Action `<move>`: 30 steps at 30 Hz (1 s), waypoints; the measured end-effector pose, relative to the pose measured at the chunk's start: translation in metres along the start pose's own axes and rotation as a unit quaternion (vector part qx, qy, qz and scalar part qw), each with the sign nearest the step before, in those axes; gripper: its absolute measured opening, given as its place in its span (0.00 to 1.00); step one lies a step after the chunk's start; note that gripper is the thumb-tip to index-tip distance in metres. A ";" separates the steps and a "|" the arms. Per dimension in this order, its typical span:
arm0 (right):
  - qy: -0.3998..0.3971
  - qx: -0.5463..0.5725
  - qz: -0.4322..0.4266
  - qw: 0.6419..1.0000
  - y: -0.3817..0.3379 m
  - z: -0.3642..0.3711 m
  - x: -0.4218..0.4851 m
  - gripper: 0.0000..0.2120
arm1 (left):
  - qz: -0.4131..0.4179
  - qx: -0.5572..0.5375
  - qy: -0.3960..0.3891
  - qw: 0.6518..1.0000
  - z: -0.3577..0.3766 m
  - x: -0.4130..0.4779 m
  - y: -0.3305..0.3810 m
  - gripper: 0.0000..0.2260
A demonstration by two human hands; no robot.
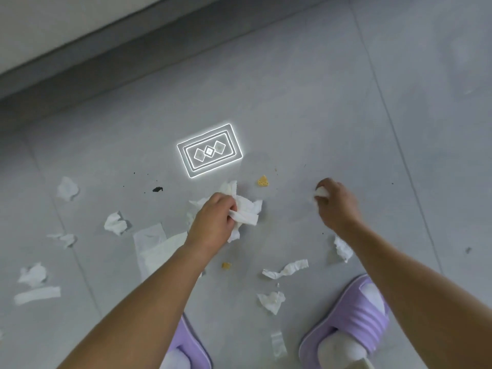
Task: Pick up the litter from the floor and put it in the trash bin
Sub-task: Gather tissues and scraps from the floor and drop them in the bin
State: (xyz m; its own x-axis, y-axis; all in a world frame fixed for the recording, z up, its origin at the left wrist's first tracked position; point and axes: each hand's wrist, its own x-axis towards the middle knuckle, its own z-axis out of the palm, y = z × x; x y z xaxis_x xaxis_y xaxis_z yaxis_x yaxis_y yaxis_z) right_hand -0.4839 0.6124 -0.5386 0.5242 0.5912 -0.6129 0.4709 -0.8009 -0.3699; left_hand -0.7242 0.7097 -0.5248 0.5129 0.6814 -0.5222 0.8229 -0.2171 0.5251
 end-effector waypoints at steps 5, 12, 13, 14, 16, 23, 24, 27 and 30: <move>-0.052 0.057 -0.079 0.994 -0.071 -0.014 -0.074 0.07 | -0.009 -0.023 0.013 1.000 -0.052 -0.034 0.029 0.04; -0.055 0.124 -0.129 0.982 -0.178 -0.079 -0.140 0.06 | -0.024 -0.056 0.074 0.995 -0.159 -0.090 0.056 0.06; -0.054 0.126 -0.135 0.981 -0.190 -0.090 -0.148 0.06 | -0.030 -0.066 0.085 0.994 -0.174 -0.101 0.058 0.06; -0.054 0.126 -0.143 0.980 -0.203 -0.100 -0.157 0.07 | -0.038 -0.075 0.099 0.992 -0.190 -0.113 0.059 0.06; -0.056 0.117 -0.158 0.979 -0.227 -0.118 -0.175 0.08 | -0.053 -0.086 0.131 0.986 -0.219 -0.139 0.061 0.05; -0.110 0.042 -0.250 0.961 -0.302 -0.145 -0.270 0.09 | -0.119 -0.135 0.227 0.957 -0.288 -0.243 0.053 0.03; -0.116 0.034 -0.258 0.958 -0.312 -0.144 -0.284 0.09 | -0.128 -0.145 0.235 0.953 -0.294 -0.258 0.047 0.03; -0.118 0.022 -0.278 0.953 -0.345 -0.130 -0.320 0.09 | -0.155 -0.190 0.255 0.935 -0.313 -0.297 0.021 0.06; -0.113 0.016 -0.285 0.952 -0.382 -0.094 -0.349 0.08 | -0.169 -0.228 0.267 0.921 -0.336 -0.333 -0.024 0.09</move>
State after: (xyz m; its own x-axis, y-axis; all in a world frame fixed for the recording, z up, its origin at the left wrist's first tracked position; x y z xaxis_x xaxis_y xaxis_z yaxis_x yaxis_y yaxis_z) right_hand -0.7798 0.7211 -0.1174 0.0232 0.8977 -0.4399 0.6085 -0.3618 -0.7063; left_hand -0.9965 0.7231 -0.1379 -0.0474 0.9293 -0.3662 0.6625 0.3036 0.6848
